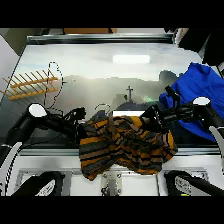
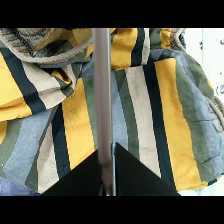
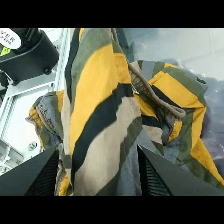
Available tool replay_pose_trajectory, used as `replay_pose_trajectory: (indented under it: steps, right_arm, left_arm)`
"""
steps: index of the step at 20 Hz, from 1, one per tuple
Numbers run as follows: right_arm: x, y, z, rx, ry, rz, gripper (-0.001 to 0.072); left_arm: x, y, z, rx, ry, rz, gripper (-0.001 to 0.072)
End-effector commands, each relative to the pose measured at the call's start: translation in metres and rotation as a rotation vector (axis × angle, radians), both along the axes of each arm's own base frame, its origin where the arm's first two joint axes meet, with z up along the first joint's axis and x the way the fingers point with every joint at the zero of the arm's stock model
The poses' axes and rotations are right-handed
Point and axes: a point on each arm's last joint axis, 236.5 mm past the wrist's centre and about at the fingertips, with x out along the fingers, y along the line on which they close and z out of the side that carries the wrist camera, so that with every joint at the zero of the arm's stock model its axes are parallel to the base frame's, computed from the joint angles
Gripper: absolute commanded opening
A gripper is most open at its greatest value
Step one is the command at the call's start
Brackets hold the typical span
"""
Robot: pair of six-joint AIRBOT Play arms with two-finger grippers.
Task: Fold the clothes and pants, and hang the long-sleeved shirts on hangers.
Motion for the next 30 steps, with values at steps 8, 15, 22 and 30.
replay_pose_trajectory:
  steps: [8,15,22,30]
  right_arm:
    - [0.0,0.0,0.0,-0.001,0.004,-0.001,0.0517]
    - [0.0,0.0,-0.001,-0.001,0.002,-0.001,0.001]
    - [0.0,0.0,0.0,-0.001,0.003,-0.001,0.0009]
    - [0.001,0.0,-0.001,-0.002,0.003,-0.003,0.0006]
  left_arm:
    - [0.0,-0.001,0.0,-0.002,0.0,0.001,0.0012]
    - [0.0,0.0,0.0,-0.002,0.0,0.001,0.0012]
    - [0.001,0.0,0.0,0.003,-0.003,0.001,0.0012]
    - [0.026,0.025,-0.001,0.029,0.12,0.297,0.0482]
